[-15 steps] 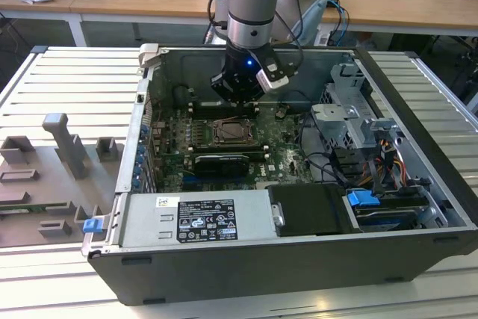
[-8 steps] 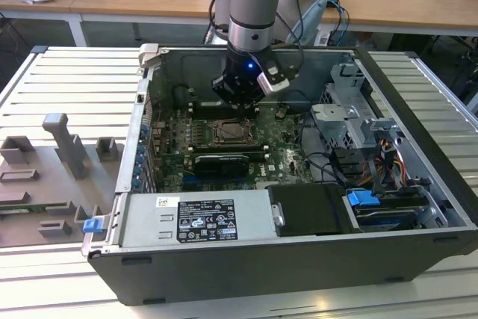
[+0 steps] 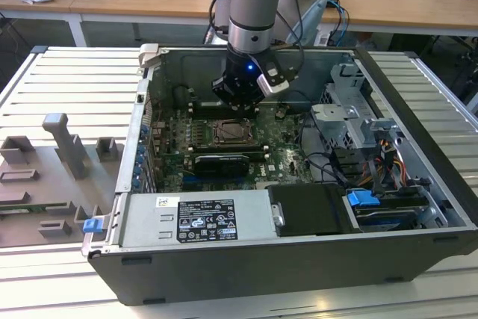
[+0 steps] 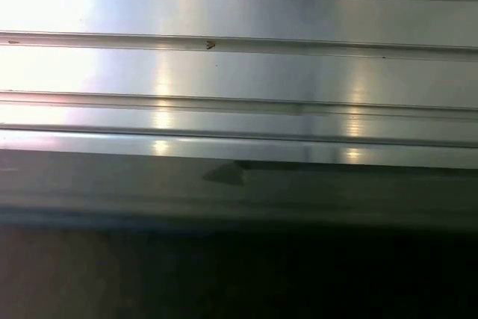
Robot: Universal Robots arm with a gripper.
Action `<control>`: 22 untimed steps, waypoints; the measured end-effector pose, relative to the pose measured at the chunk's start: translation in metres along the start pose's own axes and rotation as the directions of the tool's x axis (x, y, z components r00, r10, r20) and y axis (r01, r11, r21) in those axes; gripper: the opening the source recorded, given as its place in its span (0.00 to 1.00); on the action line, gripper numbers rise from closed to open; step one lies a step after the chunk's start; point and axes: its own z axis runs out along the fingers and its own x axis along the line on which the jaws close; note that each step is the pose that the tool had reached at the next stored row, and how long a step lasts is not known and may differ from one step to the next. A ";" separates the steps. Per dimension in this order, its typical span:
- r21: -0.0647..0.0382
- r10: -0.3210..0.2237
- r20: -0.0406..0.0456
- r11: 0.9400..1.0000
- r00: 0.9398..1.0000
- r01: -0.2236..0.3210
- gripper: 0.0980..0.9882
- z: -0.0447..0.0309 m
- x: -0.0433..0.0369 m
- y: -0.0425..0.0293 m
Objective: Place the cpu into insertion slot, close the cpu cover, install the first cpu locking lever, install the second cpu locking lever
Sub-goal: 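Install the first cpu locking lever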
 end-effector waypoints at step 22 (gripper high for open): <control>0.026 0.002 -0.001 1.000 1.000 -0.002 0.01 -0.0011 -0.0004 -0.0004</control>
